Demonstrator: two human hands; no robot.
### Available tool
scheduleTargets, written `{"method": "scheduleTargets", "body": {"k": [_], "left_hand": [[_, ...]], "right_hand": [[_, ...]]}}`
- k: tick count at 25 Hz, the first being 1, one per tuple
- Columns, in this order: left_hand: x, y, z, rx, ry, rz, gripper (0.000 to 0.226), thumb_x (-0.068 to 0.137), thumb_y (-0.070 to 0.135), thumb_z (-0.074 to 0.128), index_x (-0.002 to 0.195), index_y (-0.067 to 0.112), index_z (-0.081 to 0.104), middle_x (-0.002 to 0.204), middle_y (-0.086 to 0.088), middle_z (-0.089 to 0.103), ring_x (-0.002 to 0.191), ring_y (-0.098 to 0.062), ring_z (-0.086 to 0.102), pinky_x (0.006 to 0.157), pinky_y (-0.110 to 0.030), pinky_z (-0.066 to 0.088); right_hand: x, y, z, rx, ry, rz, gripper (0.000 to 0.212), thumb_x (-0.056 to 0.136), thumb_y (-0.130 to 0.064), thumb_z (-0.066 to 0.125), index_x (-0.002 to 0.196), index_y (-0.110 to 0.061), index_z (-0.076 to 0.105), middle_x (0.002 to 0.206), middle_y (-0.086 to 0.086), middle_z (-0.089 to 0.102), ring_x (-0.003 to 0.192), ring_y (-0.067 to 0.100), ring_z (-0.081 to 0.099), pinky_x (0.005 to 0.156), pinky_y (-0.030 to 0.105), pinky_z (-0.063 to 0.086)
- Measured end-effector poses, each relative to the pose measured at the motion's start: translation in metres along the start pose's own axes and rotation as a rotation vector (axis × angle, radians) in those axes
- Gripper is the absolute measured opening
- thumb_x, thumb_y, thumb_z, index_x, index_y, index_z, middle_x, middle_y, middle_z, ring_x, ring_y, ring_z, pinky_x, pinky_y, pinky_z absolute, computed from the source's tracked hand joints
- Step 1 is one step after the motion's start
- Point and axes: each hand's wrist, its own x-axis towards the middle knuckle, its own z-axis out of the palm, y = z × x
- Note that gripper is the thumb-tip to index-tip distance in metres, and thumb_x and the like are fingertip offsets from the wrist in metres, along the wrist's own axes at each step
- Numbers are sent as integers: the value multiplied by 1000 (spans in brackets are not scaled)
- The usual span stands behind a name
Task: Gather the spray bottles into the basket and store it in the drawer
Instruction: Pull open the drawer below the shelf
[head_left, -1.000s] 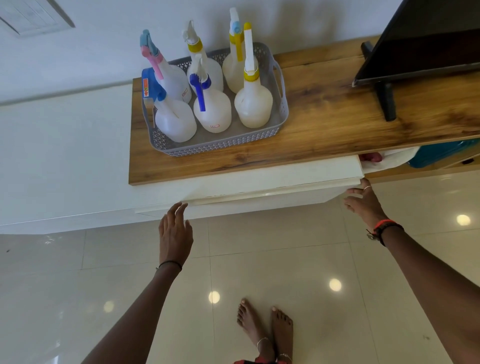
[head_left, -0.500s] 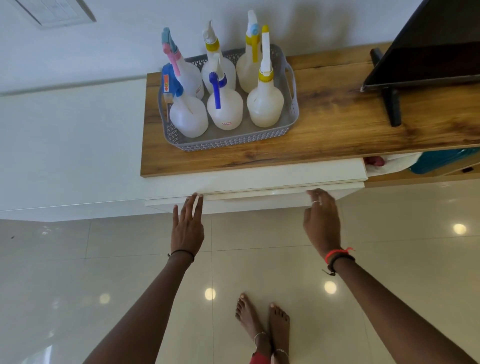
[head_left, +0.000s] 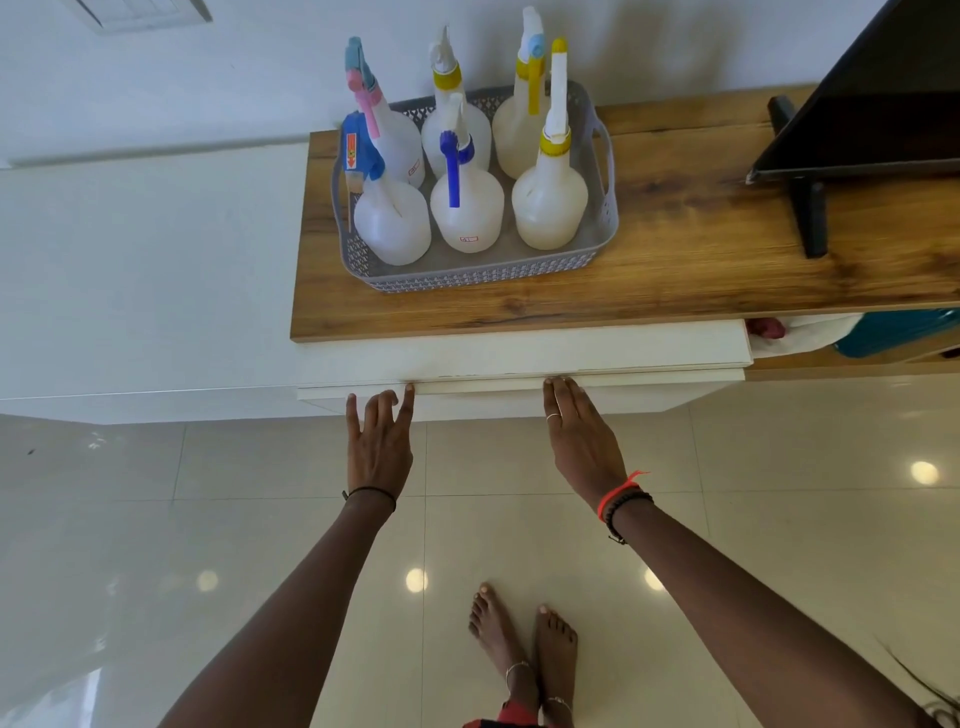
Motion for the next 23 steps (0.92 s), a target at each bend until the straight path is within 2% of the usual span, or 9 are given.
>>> {"method": "scheduleTargets", "body": {"k": [2, 4, 7, 11, 13, 16, 19, 21, 23], "left_hand": [[0, 0, 1, -8, -43, -16, 65, 89, 4, 42, 149, 17, 24, 123, -10, 49, 117, -26, 48, 118, -51, 14], [-1, 1, -1, -5, -72, -31, 64, 90, 5, 38, 150, 18, 19, 123, -9, 46, 117, -24, 46, 118, -50, 14], [-4, 5, -4, -10, -95, -41, 63, 91, 7, 36, 150, 19, 17, 124, -8, 45, 117, -24, 45, 117, -50, 13], [-16, 7, -2, -18, -100, -50, 64, 92, 9, 36, 151, 19, 13, 126, -8, 44, 118, -22, 45, 117, -50, 14], [-24, 7, 0, -17, -100, -46, 64, 93, 9, 36, 151, 19, 12, 131, -9, 43, 124, -23, 42, 118, -51, 12], [-33, 7, 0, -2, -109, -28, 63, 92, 4, 35, 151, 17, 14, 150, -13, 31, 145, -27, 22, 118, -54, 3], [-41, 6, -2, 36, -150, 45, 62, 93, 0, 27, 151, 14, 11, 161, -9, 6, 149, -25, -2, 118, -50, -6], [-41, 5, -2, -10, -177, 83, 58, 93, -2, 26, 150, 10, 17, 161, -7, 10, 150, -21, 2, 120, -44, -5], [-40, 7, -5, -105, -228, 88, 52, 93, -2, 28, 145, 5, 28, 156, -9, 26, 147, -18, 17, 122, -36, 3]], "right_hand": [[0, -5, -1, 9, -24, 31, 56, 84, 9, 44, 140, 8, 39, 141, 24, 48, 134, 35, 45, 111, 39, 40], [-2, -10, -4, 35, -73, 38, 58, 87, 9, 37, 144, 9, 30, 147, 25, 39, 138, 36, 38, 115, 40, 33], [-4, -14, -6, 30, -101, 74, 56, 89, 7, 35, 144, 9, 28, 148, 26, 37, 139, 37, 36, 116, 41, 31], [-12, -14, -3, 73, -125, 51, 56, 94, 4, 28, 148, 7, 15, 155, 23, 24, 145, 34, 23, 121, 39, 18], [-18, -14, -1, 89, -138, 48, 56, 94, 5, 27, 148, 7, 13, 156, 23, 21, 145, 34, 21, 121, 39, 17], [-29, -18, -1, 114, -139, 42, 57, 93, 7, 31, 148, 7, 17, 155, 23, 23, 146, 33, 21, 122, 39, 17], [-40, -22, -2, 152, -133, 46, 58, 90, 11, 32, 147, 5, 22, 157, 22, 20, 148, 32, 16, 122, 36, 12], [-45, -25, -2, 173, -154, 56, 59, 87, 13, 32, 145, 2, 28, 157, 23, 18, 149, 31, 12, 122, 35, 10], [-48, -25, -3, 185, -175, 59, 58, 86, 12, 34, 141, -3, 34, 156, 23, 21, 149, 32, 13, 122, 35, 11]]}}
